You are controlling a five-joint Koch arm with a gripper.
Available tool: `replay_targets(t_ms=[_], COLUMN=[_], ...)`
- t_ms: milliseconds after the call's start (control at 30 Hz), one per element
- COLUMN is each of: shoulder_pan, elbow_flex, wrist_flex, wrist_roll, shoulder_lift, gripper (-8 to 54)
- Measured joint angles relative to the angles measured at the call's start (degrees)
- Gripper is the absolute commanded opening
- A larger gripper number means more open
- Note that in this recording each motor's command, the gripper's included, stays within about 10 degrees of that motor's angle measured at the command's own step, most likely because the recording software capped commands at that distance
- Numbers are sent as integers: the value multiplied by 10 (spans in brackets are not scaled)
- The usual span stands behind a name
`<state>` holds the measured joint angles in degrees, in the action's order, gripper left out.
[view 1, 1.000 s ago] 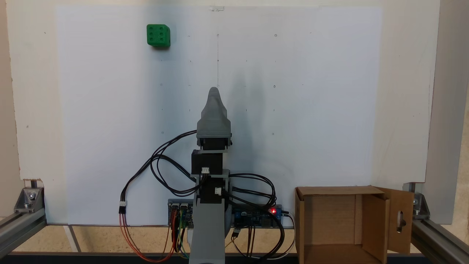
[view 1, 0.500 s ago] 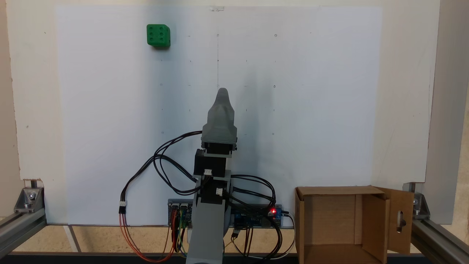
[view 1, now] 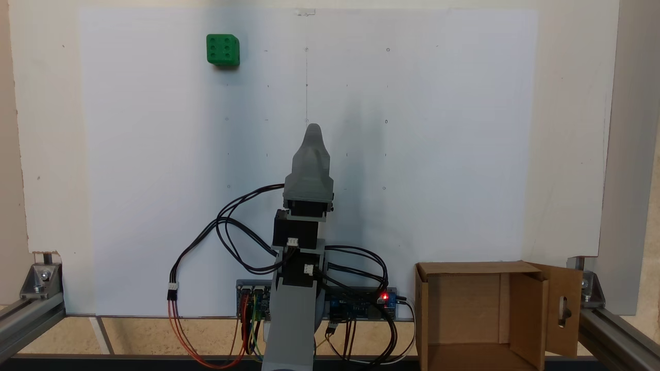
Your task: Grasp a green dice and put it in the bin.
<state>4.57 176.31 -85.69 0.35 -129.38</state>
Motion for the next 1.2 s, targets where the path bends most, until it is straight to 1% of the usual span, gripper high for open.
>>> replay_targets(t_ms=[300, 467, 567, 600, 767, 1000, 1133, 1200], shoulder_pan=[-11, -14, -11, -11, -9, -56, -67, -75], elbow_flex=[0, 0, -38, -64, -142, -289, -316, -360], wrist_flex=[0, 48, 149, 220, 381, 648, 801, 875], wrist_roll=[-1, -1, -1, -1, -1, -1, 4, 6], shoulder_lift=[0, 0, 0, 0, 0, 0, 0, 0], gripper=[444, 432, 432, 432, 432, 432, 432, 432])
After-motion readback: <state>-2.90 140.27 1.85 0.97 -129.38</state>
